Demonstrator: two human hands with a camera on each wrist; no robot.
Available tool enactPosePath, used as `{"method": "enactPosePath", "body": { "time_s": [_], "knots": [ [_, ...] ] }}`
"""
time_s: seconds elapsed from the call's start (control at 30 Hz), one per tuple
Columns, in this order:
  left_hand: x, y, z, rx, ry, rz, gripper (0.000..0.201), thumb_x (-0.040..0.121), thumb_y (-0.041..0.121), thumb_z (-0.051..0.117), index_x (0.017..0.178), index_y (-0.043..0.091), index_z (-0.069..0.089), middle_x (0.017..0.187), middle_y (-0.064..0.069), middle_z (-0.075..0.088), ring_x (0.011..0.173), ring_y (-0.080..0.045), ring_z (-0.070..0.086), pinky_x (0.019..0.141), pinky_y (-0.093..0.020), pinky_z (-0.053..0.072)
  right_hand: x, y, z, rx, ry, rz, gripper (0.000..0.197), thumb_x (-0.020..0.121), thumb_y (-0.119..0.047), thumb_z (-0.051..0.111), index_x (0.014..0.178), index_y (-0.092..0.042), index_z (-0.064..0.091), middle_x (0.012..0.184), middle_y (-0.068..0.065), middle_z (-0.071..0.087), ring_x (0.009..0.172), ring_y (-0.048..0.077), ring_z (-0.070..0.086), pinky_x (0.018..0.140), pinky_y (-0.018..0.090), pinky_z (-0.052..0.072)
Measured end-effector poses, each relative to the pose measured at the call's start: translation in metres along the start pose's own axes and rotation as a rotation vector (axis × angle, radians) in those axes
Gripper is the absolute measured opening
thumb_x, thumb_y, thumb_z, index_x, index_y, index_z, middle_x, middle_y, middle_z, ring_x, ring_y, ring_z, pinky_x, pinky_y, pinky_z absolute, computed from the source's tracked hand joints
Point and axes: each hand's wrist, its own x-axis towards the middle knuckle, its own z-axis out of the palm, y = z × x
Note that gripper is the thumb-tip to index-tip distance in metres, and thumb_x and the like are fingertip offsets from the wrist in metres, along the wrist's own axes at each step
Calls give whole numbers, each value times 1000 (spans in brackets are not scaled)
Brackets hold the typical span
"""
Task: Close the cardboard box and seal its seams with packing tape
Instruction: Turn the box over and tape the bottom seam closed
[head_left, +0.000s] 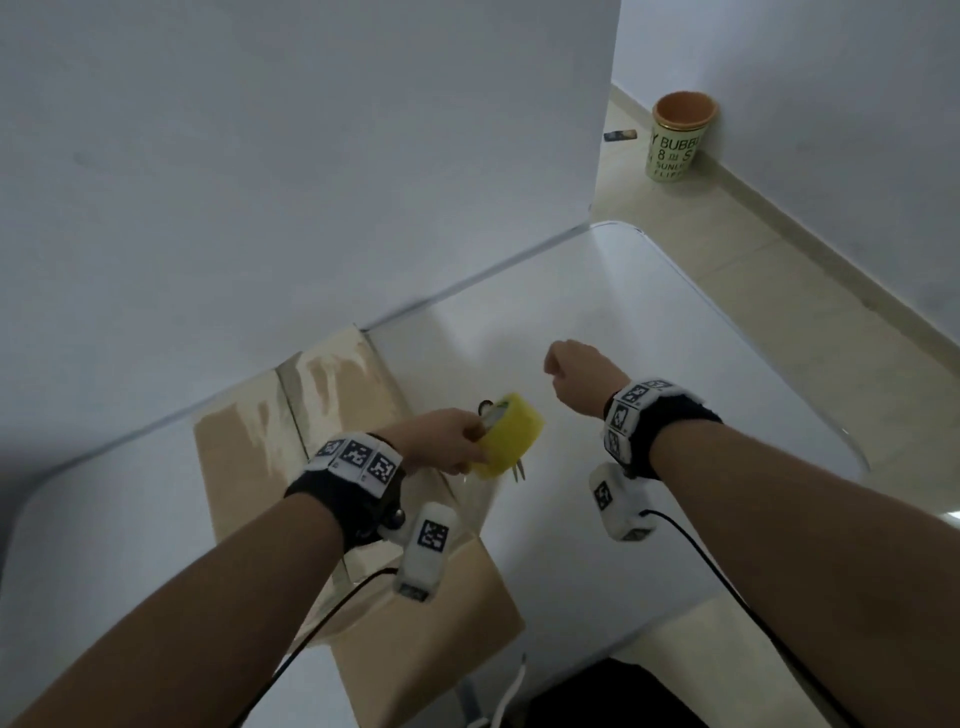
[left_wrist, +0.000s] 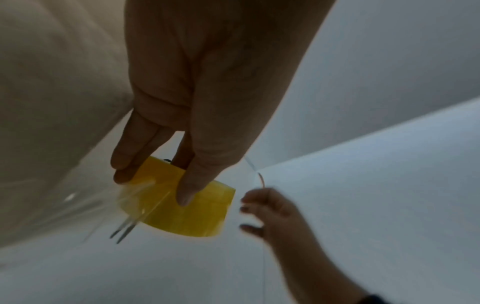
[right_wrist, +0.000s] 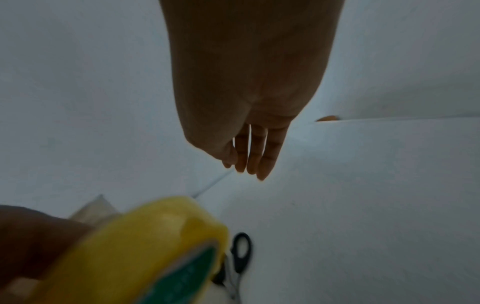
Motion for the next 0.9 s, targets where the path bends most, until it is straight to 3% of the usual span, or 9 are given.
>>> {"method": "enactPosePath", "body": {
  "time_s": [0.1, 0.2, 0.3, 0.43, 0.5, 0.57, 0.63, 0.9],
  "knots": [
    [-2, -5, -5, -187, -50, -37, 22, 92, 13, 61, 112, 4, 58, 111, -21, 64, 88, -24, 63, 86, -39, 54, 16, 17, 26, -62, -132, 48, 30, 92, -6, 41, 119, -11, 54, 127, 11, 53, 113, 28, 52, 94, 37, 45],
    [-2, -6, -7, -282, -81, -58, 19, 93, 13, 60, 111, 6, 58, 116, -21, 63, 94, -27, 63, 92, -43, 52, 25, 16, 50, -86, -230, -3, 42, 92, -3, 41, 131, -16, 49, 137, 10, 45, 122, 29, 46, 98, 37, 42],
    [-2, -5, -10, -328, -110, -81, 11, 94, 12, 60, 105, 10, 59, 116, -20, 63, 99, -31, 63, 97, -47, 51, 30, 13, 72, -166, -297, -105, 63, 88, 4, 40, 146, -19, 33, 154, 4, 24, 137, 34, 25, 107, 41, 35],
    [0, -6, -12, -371, -138, -100, 9, 94, 11, 59, 104, 10, 58, 116, -20, 63, 106, -37, 62, 101, -48, 48, 34, 13, 90, -268, -364, -161, 78, 89, 3, 43, 154, -20, 6, 161, -1, 6, 148, 25, 7, 116, 40, 21],
    [2, -7, -11, -389, -142, -102, 7, 94, 10, 58, 102, 10, 58, 111, -18, 63, 101, -33, 61, 100, -48, 46, 37, 15, 94, -336, -300, -194, 71, 89, 0, 44, 152, -17, 17, 158, 1, 16, 145, 26, 14, 114, 40, 22],
    [3, -7, -10, -406, -152, -107, 7, 94, 9, 59, 101, 11, 58, 109, -16, 63, 99, -32, 60, 100, -49, 46, 37, 18, 95, -359, -192, -192, 54, 89, -3, 45, 141, -15, 38, 145, 6, 34, 133, 30, 30, 105, 39, 32],
    [5, -8, -10, -415, -158, -113, 9, 93, 8, 60, 101, 11, 58, 109, -16, 64, 99, -33, 61, 101, -50, 46, 34, 24, 94, -397, -125, -168, 42, 91, -9, 48, 132, -16, 46, 132, 10, 42, 125, 32, 35, 98, 40, 39],
    [5, -4, -9, -412, -172, -114, 6, 94, 7, 59, 99, 10, 58, 100, -11, 64, 98, -32, 59, 100, -49, 45, 8, 49, 104, -365, -42, 36, 22, 92, -8, 50, 114, -8, 57, 125, 11, 42, 119, 28, 41, 79, 35, 51]
  ]
}}
